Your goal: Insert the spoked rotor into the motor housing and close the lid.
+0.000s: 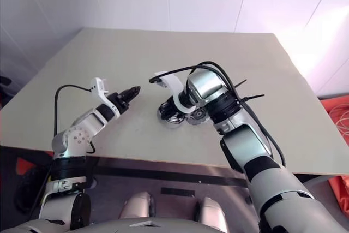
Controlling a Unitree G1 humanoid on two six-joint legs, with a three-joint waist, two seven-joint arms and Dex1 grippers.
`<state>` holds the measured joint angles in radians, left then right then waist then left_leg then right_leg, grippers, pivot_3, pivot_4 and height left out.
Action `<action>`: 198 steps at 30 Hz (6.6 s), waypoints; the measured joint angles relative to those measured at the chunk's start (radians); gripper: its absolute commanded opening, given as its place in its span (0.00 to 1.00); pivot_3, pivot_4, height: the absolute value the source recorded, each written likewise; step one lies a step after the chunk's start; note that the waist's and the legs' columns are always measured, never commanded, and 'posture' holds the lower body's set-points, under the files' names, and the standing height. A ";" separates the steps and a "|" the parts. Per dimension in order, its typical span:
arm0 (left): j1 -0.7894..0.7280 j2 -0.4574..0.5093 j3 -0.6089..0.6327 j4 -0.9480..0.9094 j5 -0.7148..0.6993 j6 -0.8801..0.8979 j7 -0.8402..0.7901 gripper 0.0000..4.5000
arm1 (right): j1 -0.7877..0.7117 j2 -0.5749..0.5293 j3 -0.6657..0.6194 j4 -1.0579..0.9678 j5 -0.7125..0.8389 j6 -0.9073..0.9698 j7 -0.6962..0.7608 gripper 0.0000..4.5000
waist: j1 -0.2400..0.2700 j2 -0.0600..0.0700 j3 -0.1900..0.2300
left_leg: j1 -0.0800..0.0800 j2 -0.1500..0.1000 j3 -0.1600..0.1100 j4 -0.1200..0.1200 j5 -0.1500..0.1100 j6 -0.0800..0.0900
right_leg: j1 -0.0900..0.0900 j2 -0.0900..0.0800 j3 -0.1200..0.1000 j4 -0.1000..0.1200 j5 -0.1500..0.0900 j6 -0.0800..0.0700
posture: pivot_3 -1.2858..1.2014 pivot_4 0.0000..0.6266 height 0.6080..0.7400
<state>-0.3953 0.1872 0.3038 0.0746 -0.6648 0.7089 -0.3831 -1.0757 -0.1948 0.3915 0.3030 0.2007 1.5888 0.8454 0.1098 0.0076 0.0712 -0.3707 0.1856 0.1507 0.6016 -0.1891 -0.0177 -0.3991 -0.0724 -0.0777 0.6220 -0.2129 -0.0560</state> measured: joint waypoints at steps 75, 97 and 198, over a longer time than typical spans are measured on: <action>-0.104 0.223 -0.081 0.044 -0.036 0.378 -0.151 0.57 | 0.546 -0.325 -0.134 -0.514 0.036 -0.771 0.020 0.01 | 0.013 0.002 -0.001 | 0.009 -0.003 0.000 -0.001 0.000 0.004 | 0.010 -0.001 0.000 -0.002 -0.001 0.001 | 0.52 0.00 1.00; -0.093 0.224 -0.060 0.027 -0.036 0.378 -0.133 0.57 | 0.523 -0.101 -0.080 -0.202 -0.023 -0.910 -0.126 0.01 | 0.011 0.002 -0.001 | 0.019 -0.003 0.000 -0.003 0.000 0.004 | 0.018 -0.001 0.001 -0.003 -0.001 0.001 | 0.52 0.00 1.00; -0.113 0.237 -0.099 0.073 0.052 0.207 -0.179 0.57 | 0.584 -0.051 -0.137 0.085 -0.097 -1.528 0.107 0.70 | -0.013 0.001 -0.001 | 0.019 -0.006 0.001 -0.020 -0.002 0.008 | 0.019 -0.001 0.000 -0.017 0.001 -0.005 | 0.52 0.00 1.00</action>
<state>-0.5087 0.4242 0.2052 0.1477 -0.6127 0.9158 -0.5620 -0.4919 -0.2460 0.2550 0.3876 0.1038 0.0610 0.9520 0.0966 0.0086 0.0706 -0.3514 0.1801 0.1517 0.5814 -0.1913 -0.0099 -0.3802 -0.0732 -0.0779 0.6046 -0.2119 -0.0611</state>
